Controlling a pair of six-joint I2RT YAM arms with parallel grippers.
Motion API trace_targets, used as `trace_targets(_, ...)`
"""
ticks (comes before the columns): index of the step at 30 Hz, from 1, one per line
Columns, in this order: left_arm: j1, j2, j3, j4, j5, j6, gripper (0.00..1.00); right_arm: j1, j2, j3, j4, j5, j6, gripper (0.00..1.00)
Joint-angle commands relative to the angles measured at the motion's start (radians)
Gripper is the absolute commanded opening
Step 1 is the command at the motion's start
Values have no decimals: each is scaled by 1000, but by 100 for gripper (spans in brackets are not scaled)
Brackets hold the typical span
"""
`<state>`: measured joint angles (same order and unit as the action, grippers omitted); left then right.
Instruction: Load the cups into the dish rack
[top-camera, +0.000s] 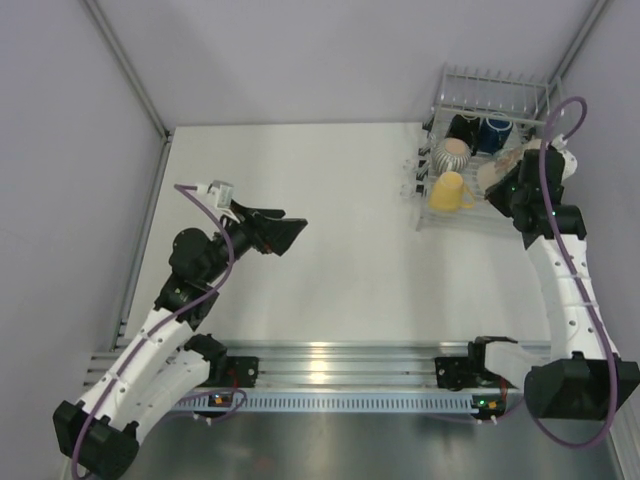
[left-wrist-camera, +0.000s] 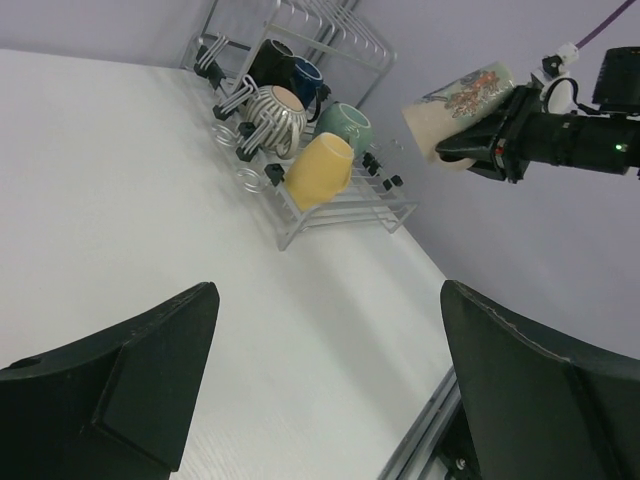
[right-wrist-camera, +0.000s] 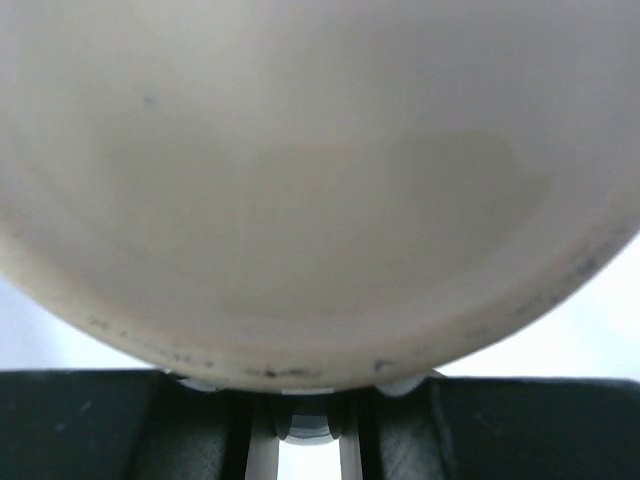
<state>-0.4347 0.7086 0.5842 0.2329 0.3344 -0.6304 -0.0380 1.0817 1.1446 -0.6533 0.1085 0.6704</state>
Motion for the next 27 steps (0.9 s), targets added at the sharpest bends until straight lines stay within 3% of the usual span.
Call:
trace_targets(1, -2, -35, -14, 17, 25, -37, 98, -11, 26, 73, 144, 245, -84, 0)
trace_targets(19, -2, -70, -52, -3, 43, -5, 98, -72, 312, 104, 296, 387, -28, 0)
trace_targets(27, -2, -29, -44, -3, 32, 1, 98, -76, 360, 60, 317, 413, -3, 0)
